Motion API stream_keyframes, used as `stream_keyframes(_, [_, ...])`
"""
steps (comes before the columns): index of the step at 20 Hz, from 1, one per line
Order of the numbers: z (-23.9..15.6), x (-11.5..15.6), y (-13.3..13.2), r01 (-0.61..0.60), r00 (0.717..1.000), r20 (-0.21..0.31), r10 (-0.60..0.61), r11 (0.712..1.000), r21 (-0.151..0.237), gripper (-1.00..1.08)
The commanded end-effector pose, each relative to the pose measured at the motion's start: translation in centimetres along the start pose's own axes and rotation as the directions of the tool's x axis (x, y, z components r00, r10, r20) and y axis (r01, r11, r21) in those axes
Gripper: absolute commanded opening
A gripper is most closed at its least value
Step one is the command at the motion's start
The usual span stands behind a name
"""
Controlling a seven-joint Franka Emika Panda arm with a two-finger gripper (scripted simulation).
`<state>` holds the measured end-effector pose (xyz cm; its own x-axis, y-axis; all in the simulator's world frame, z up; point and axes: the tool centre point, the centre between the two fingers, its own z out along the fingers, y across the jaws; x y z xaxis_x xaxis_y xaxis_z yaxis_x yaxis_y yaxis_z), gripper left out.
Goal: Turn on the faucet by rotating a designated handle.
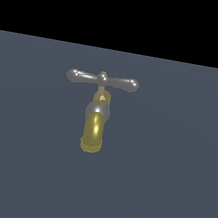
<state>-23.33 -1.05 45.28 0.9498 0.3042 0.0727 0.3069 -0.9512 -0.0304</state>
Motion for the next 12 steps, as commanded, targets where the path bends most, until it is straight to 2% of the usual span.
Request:
stream_keyframes(1, [1.2,0.2,0.8,0.059,0.998,0.004,-0.059,0.998,0.001,-1.00])
stream_keyframes(6, [3.7,0.8,2.4,0.176,0.984,0.012,-0.176,0.984,0.003,-1.00])
stream_keyframes(12, [6.8,1.8,4.2,0.315,0.949,0.021,-0.315,0.949,0.007,-1.00])
